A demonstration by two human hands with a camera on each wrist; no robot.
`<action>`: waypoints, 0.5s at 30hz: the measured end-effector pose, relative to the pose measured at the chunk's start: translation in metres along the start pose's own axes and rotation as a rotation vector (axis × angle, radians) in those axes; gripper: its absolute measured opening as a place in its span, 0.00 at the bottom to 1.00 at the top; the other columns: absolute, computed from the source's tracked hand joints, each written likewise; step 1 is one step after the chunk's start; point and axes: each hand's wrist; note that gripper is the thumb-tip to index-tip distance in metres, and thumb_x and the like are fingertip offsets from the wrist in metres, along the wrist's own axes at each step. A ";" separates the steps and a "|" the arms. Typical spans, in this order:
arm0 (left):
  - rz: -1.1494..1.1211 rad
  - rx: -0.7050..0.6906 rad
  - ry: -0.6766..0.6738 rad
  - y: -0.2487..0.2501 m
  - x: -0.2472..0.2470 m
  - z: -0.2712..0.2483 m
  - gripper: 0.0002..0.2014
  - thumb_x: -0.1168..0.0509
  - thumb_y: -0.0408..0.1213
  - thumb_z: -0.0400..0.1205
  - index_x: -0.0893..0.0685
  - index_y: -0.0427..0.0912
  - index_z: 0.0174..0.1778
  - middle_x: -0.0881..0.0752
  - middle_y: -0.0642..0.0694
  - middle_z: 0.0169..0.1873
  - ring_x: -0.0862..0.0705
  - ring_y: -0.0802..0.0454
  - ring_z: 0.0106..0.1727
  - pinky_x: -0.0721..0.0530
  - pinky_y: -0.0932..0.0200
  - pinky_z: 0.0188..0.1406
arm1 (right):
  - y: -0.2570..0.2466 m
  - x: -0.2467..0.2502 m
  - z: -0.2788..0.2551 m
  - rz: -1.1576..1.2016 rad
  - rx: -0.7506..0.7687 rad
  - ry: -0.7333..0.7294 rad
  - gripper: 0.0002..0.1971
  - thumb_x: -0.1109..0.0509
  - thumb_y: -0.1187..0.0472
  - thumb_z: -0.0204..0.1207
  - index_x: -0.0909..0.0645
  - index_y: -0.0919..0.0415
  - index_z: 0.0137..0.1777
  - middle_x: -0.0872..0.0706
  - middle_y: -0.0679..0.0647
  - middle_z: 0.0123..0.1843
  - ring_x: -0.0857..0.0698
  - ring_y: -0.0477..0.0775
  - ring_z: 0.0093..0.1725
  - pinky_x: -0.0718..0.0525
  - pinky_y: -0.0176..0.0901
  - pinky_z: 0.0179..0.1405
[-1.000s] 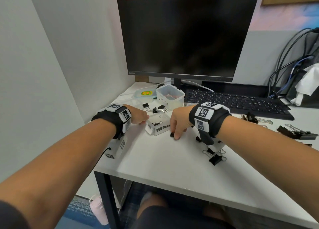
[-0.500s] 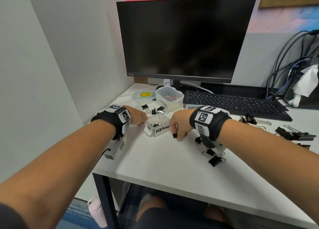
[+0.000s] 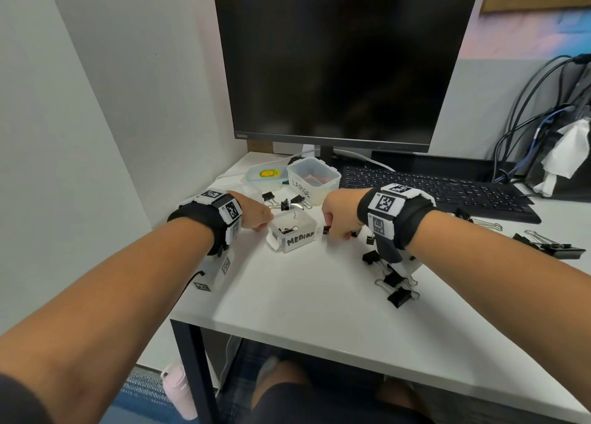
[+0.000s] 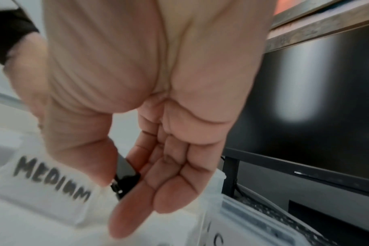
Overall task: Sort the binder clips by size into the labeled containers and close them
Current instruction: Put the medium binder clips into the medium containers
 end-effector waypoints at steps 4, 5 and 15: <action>0.000 -0.005 0.004 0.001 0.000 -0.002 0.12 0.57 0.38 0.90 0.29 0.42 0.49 0.24 0.45 0.51 0.30 0.59 0.28 0.36 0.61 0.46 | 0.002 0.019 -0.002 0.047 -0.017 0.153 0.10 0.28 0.59 0.73 0.15 0.63 0.51 0.13 0.49 0.35 0.17 0.44 0.32 0.20 0.34 0.32; -0.003 -0.004 0.005 0.001 0.000 -0.003 0.13 0.57 0.39 0.90 0.29 0.42 0.49 0.24 0.46 0.51 0.30 0.59 0.29 0.37 0.61 0.48 | 0.001 0.023 -0.003 0.061 -0.010 0.196 0.09 0.28 0.59 0.74 0.15 0.62 0.51 0.13 0.49 0.38 0.19 0.44 0.32 0.20 0.33 0.32; -0.035 -0.006 0.024 -0.002 -0.003 -0.001 0.15 0.58 0.43 0.90 0.27 0.45 0.51 0.20 0.41 0.66 0.29 0.60 0.29 0.36 0.61 0.50 | -0.019 0.019 0.005 0.090 0.234 0.258 0.09 0.28 0.62 0.74 0.17 0.57 0.53 0.21 0.45 0.40 0.22 0.49 0.44 0.25 0.36 0.41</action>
Point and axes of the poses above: each hand's wrist, its own z-axis towards the middle knuckle, its own x-axis out of the back of the hand, y = z × x
